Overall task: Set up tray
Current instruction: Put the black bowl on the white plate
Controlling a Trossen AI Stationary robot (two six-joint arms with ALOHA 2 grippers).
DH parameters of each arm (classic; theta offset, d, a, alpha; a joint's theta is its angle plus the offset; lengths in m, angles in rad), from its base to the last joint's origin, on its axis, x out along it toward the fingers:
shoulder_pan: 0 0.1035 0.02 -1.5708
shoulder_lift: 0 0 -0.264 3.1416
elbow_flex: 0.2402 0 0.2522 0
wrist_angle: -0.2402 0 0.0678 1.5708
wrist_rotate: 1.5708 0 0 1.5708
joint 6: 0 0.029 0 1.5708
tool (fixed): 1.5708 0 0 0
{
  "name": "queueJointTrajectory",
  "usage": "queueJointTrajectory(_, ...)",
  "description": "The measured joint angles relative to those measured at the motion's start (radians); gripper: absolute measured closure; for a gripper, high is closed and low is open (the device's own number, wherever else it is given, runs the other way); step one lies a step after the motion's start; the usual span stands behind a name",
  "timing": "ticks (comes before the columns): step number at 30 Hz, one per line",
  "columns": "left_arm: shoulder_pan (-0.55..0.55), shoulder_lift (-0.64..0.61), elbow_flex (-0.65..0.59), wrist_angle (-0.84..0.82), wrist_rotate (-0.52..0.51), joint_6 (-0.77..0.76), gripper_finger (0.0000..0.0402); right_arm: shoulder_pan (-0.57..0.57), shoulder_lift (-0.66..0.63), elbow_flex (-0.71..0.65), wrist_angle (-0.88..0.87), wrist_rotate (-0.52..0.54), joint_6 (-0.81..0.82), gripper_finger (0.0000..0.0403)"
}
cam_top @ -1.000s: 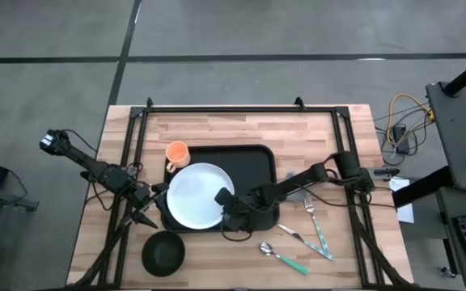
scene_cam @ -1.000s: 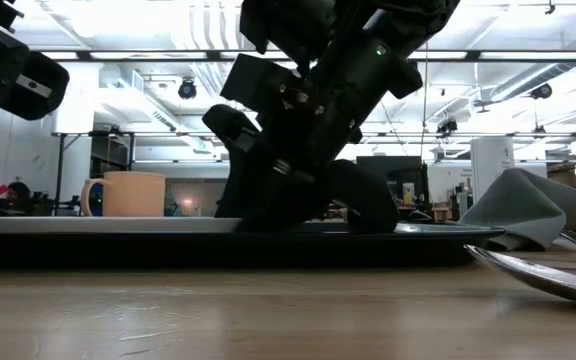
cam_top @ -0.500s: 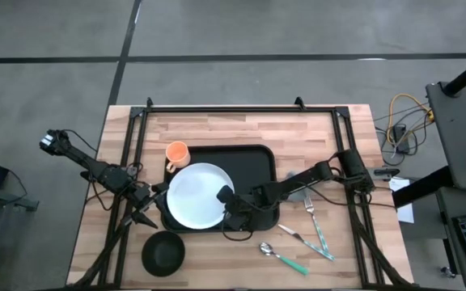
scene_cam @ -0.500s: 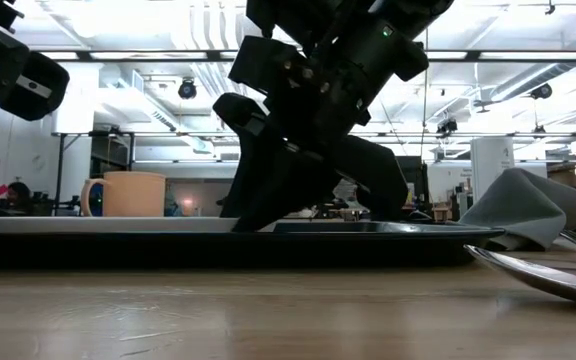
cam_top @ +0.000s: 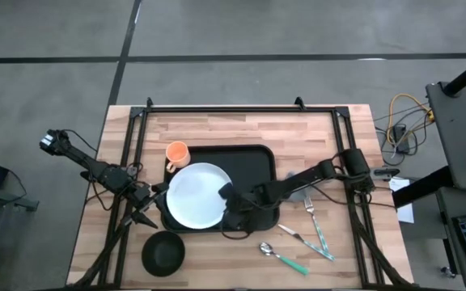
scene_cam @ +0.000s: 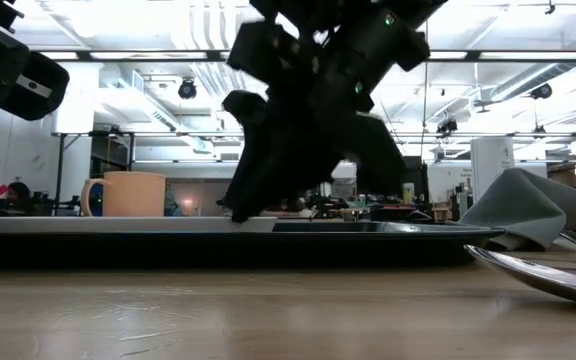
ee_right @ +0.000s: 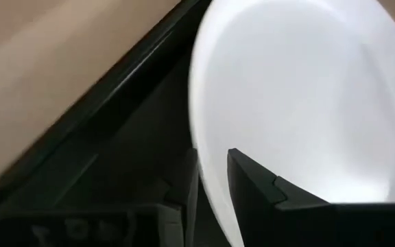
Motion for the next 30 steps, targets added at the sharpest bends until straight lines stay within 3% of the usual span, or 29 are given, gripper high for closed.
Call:
queueJointTrajectory(11, 0.000, 0.000, 0.000, 0.000, 0.000, 0.000, 0.0200, -0.005, -0.160, -0.099, 0.007, -0.139, 0.104, 0.0335)
queueJointTrajectory(30, 0.000, 0.008, 0.005, 0.000, 0.000, 0.056, 0.0200, -0.026, -0.564, -0.718, 0.644, -0.111, 0.205, 0.0335)
